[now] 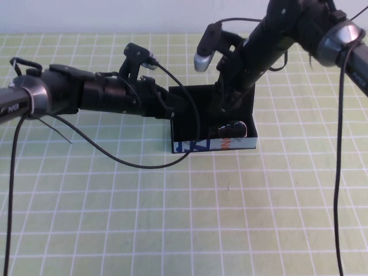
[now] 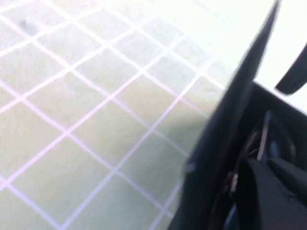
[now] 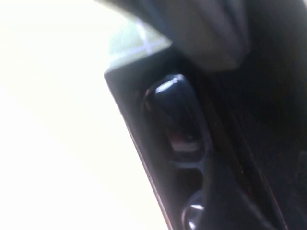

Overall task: Take glasses out of glasses case
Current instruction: Pick up the glasses from the glasses case

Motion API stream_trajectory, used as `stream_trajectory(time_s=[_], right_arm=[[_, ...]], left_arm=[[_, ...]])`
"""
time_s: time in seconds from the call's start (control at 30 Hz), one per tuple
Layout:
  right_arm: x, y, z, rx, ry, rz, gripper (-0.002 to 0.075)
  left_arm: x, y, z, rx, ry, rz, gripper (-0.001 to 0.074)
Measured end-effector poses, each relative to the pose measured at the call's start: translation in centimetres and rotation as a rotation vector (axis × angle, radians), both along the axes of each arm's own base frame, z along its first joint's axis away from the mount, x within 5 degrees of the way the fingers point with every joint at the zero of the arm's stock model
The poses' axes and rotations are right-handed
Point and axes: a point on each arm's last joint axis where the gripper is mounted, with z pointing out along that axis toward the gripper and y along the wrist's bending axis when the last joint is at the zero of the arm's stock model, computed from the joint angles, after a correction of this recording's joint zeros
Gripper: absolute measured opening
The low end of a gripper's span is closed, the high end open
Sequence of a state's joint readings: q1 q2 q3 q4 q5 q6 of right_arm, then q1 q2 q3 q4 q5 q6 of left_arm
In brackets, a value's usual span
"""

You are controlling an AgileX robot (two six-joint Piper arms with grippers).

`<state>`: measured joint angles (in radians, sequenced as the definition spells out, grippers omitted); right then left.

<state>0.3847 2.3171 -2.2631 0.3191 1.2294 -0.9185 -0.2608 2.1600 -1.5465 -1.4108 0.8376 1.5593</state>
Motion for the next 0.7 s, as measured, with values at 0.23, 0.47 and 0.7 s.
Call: stream_trajectory(time_s=[0.23, 0.47, 0.7], right_arm=[[-0.8, 1.4, -0.2, -0.068, -0.035, 0.066, 0.0258], [-2.5, 0.8, -1.0, -0.111, 0.04, 0.053, 0.0242], [-4.0, 0.2, -0.6, -0.152, -0.009, 0.174, 0.025]], left_arm=[[0.5, 0.5, -1.0, -0.013, 0.045, 0.042, -0.0003], [0.9, 2.0, -0.8, -0.048, 0.089, 0.065, -0.0003], [1.0, 2.7, -0.8, -0.066, 0.107, 0.064, -0.0003]])
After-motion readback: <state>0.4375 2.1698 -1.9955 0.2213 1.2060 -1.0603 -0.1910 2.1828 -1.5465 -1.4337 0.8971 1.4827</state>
